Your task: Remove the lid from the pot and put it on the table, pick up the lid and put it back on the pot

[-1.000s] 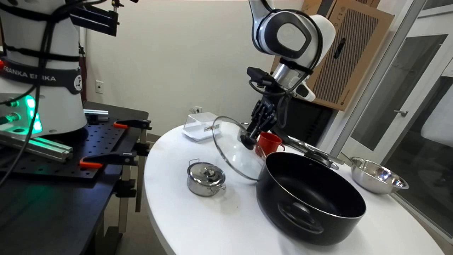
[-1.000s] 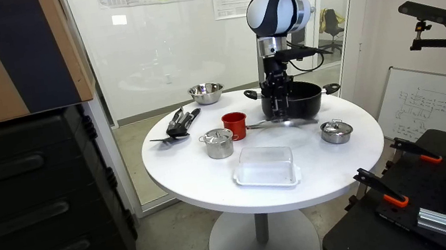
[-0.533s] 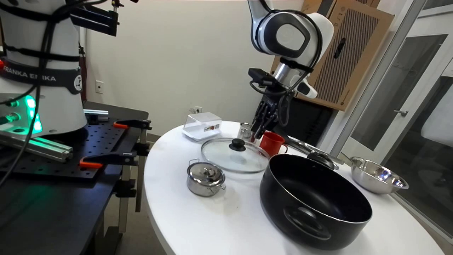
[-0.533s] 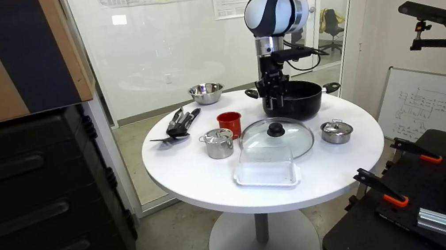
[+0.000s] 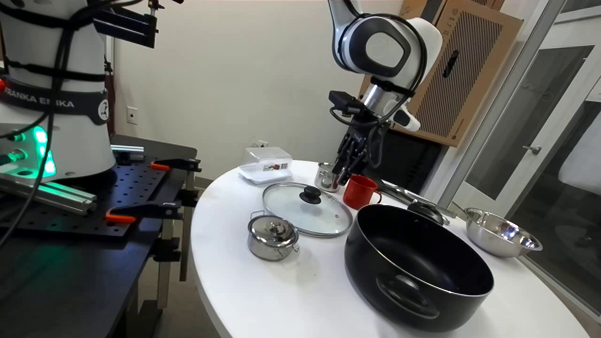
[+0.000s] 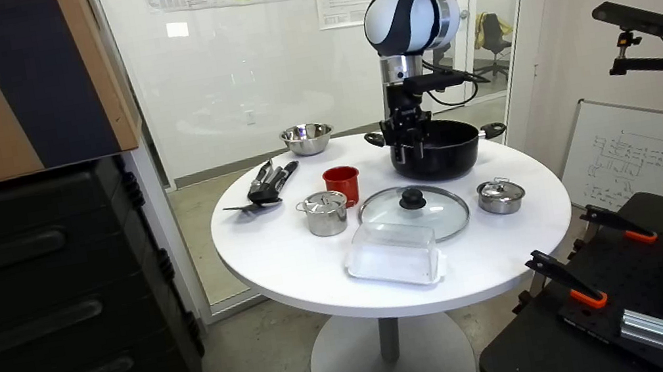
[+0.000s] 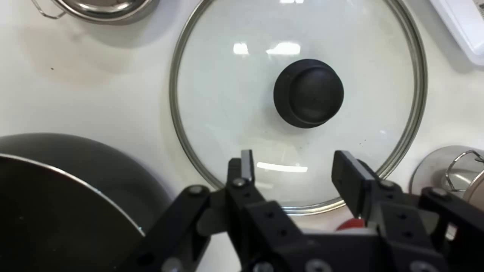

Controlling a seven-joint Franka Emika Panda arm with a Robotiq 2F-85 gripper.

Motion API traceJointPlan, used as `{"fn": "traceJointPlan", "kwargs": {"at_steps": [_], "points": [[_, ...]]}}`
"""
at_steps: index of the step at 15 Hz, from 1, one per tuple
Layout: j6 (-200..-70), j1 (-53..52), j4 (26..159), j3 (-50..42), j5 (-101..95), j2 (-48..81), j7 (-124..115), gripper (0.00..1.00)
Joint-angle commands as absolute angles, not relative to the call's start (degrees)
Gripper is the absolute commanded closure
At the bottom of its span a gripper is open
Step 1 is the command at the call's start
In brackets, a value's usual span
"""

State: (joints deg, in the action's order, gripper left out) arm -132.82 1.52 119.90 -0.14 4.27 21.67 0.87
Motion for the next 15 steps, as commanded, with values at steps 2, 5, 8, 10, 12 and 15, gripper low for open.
{"fn": "traceJointPlan", "kwargs": {"at_steps": [2, 5, 8, 10, 12, 15], "points": [[-133.1, 1.7, 121.1, -0.4, 4.8, 20.6, -0.1, 0.04], [-132.2, 2.3, 121.6, -0.1, 5.6, 19.1, 0.7, 0.00], [-130.9, 2.8, 123.0, 0.2, 6.2, 16.2, 2.2, 0.00], [-129.7, 2.8, 124.1, 0.3, 5.5, 14.2, 4.1, 0.00], [-127.6, 2.6, 125.1, 0.4, 3.7, 12.5, 7.5, 0.00], [-124.9, 2.1, 126.9, 0.4, 1.1, 9.8, 11.8, 0.00]]}}
